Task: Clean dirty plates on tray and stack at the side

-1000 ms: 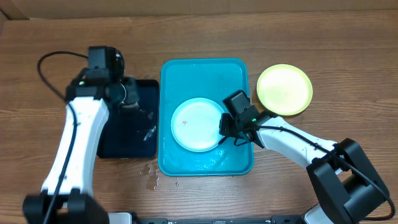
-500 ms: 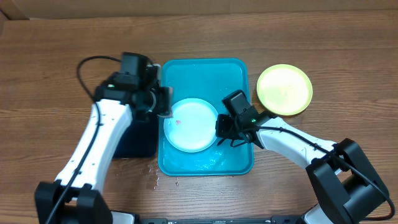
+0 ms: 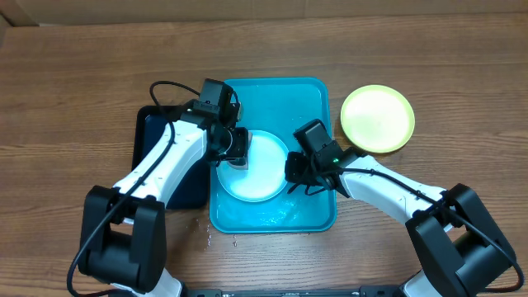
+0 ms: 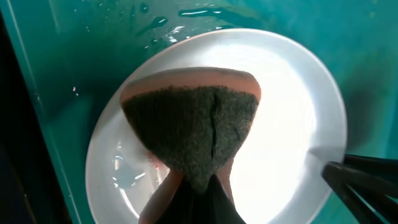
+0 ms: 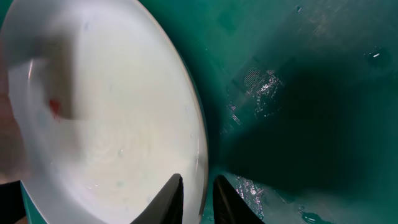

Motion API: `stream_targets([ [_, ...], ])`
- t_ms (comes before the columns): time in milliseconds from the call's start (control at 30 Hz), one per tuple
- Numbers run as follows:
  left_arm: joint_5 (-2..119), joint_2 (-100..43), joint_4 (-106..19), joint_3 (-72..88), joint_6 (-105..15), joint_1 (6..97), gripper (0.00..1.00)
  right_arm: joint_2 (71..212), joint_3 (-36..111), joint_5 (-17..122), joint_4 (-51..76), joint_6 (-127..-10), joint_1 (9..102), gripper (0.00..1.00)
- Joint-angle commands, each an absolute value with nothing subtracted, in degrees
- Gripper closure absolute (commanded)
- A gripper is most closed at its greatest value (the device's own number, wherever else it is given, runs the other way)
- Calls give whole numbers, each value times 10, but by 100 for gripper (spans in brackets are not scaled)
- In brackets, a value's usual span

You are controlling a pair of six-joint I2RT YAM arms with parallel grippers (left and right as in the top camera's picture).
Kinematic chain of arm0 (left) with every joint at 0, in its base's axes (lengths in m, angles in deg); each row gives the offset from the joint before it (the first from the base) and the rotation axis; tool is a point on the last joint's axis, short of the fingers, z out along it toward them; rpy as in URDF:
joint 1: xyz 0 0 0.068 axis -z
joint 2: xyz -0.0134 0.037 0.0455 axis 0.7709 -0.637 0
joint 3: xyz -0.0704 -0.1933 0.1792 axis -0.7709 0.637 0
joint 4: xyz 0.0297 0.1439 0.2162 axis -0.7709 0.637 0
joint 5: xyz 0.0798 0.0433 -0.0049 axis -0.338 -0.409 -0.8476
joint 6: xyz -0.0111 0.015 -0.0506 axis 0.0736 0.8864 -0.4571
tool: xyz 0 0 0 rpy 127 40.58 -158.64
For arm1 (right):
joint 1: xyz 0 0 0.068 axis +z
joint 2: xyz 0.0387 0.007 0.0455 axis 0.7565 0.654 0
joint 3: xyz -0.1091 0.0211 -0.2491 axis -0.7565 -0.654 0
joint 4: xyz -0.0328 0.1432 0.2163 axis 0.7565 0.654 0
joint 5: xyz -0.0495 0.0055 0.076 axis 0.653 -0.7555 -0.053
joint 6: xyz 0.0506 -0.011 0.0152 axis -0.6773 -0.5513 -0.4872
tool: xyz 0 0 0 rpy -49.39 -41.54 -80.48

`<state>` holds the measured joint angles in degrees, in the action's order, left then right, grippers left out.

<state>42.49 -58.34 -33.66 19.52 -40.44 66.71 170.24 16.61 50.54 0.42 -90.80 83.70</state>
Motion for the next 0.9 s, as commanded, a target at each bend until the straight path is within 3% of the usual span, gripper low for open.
stream_targets([
  [0,403,-592,-343,197,-412,670,96,1692,162,507,2,-911,839,81],
  [100,402,-600,-341,197,-412,670,96,1692,162,507,2,-911,839,80],
  [200,402,-611,-338,197,-412,674,96,1692,162,507,2,-910,839,73],
  [867,402,-627,-319,196,-399,675,96,1713,158,527,-20,-911,839,78],
])
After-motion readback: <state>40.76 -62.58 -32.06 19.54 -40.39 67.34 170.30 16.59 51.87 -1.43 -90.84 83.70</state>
